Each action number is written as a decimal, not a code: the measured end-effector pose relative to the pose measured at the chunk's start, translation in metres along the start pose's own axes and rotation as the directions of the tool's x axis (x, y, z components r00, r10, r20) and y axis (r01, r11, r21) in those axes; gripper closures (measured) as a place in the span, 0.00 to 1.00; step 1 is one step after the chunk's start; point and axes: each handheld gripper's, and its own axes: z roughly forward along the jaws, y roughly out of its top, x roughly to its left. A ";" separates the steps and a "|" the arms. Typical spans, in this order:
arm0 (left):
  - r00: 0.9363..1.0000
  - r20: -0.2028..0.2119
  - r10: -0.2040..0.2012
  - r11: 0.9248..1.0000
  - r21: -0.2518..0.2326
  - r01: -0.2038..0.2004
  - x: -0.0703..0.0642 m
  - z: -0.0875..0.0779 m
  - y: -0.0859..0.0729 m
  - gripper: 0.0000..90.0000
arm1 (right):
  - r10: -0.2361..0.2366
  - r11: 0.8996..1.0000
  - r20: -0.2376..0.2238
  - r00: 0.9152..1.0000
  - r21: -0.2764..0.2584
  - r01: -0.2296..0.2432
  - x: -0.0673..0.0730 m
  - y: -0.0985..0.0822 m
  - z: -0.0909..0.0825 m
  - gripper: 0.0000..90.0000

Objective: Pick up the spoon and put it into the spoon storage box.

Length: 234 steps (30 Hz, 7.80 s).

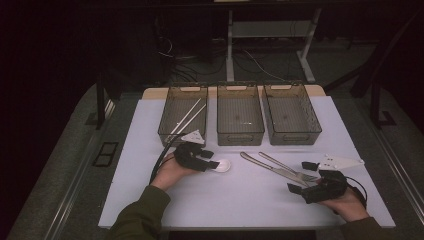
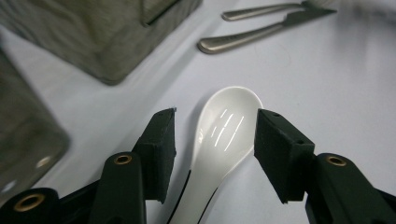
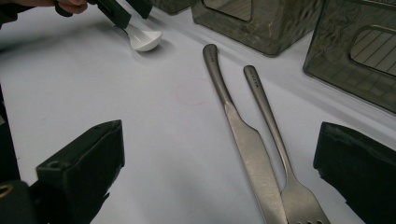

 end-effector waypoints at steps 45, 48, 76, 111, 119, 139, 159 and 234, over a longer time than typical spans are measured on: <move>0.974 -0.053 0.218 0.964 0.168 -0.207 -0.022 0.016 0.001 0.74 | 0.003 1.000 0.004 1.000 0.000 -0.003 0.000 0.000 0.000 0.02; 0.974 -0.048 0.223 0.962 0.170 -0.212 -0.022 0.015 0.001 0.76 | 0.003 1.000 0.003 1.000 0.000 -0.003 0.000 0.000 0.000 0.02; 0.984 -0.044 0.172 0.974 0.157 -0.164 -0.025 0.009 0.002 0.90 | 0.001 1.000 0.000 1.000 -0.002 -0.001 0.001 0.000 0.000 0.02; 0.987 -0.078 0.137 0.991 0.014 -0.137 -0.013 -0.011 0.050 0.90 | 0.012 1.000 -0.018 1.000 -0.016 -0.012 0.000 -0.001 0.003 0.02; 0.983 -0.087 0.164 0.986 0.002 -0.165 -0.012 -0.012 0.081 0.90 | 0.009 1.000 -0.019 1.000 -0.024 -0.010 0.000 0.000 0.002 0.02; 0.967 -0.141 0.213 0.977 0.006 -0.215 0.004 -0.001 0.157 0.90 | 0.025 0.999 -0.031 0.999 -0.044 -0.027 0.000 0.000 -0.001 0.02; 0.973 -0.191 0.127 0.991 0.066 -0.116 0.037 0.061 0.164 0.90 | 0.023 0.998 -0.035 0.999 -0.058 -0.025 0.000 0.000 -0.003 0.02; 0.994 -0.046 0.097 0.984 -0.145 -0.103 -0.028 -0.015 0.087 0.39 | 0.025 0.999 -0.026 0.999 -0.043 -0.026 -0.001 -0.001 -0.002 0.02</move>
